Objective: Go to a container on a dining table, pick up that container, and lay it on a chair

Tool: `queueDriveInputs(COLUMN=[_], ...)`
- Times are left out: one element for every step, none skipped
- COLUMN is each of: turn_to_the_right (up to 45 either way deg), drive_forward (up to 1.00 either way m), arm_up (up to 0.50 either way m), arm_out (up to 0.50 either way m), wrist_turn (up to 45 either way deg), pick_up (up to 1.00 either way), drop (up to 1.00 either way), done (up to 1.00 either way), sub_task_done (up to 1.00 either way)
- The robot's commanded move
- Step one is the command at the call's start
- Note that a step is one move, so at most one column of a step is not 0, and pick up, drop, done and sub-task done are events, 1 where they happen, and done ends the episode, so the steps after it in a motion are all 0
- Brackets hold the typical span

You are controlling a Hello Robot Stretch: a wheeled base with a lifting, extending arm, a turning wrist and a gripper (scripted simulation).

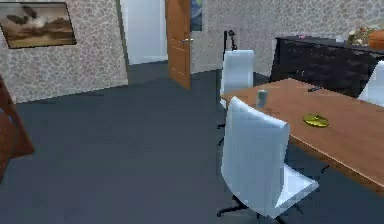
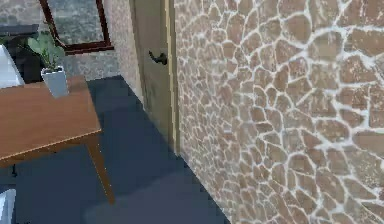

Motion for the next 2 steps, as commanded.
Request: queueDriveInputs(turn_to_the_right=[45.0,15.0], drive_forward=[0.0,0.0], arm_up=[0.0,0.0], arm_out=[0.0,0.0], wrist_turn=[0.0,0.0], pick_up=[0.0,0.0], drop=[0.0,0.0], done=[0.0,0.0], sub_task_done=[0.0,0.0])
